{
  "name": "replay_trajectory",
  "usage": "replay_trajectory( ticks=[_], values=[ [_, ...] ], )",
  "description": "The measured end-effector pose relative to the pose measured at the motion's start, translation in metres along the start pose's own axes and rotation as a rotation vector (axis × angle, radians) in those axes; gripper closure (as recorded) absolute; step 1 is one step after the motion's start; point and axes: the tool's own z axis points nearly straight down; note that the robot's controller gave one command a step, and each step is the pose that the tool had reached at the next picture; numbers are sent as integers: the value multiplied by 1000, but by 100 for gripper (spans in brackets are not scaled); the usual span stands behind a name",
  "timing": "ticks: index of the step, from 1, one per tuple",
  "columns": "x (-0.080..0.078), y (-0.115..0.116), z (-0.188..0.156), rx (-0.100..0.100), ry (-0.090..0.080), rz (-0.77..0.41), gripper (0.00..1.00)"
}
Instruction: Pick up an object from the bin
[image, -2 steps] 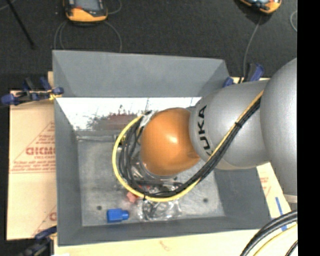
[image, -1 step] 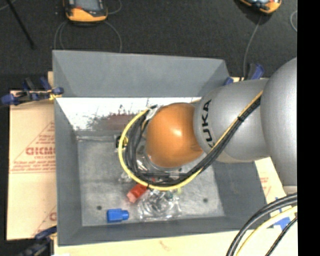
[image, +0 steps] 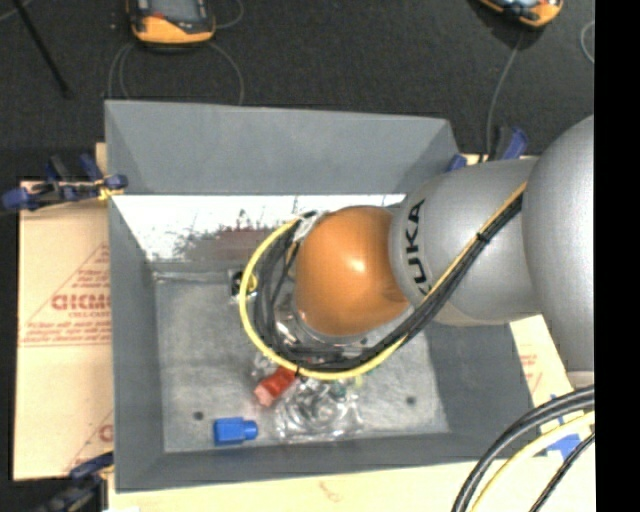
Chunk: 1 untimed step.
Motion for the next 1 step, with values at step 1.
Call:
replay_trajectory(
  ticks=[1],
  values=[
    [11,-16,-122,4,-18,-6,100]
  ],
)
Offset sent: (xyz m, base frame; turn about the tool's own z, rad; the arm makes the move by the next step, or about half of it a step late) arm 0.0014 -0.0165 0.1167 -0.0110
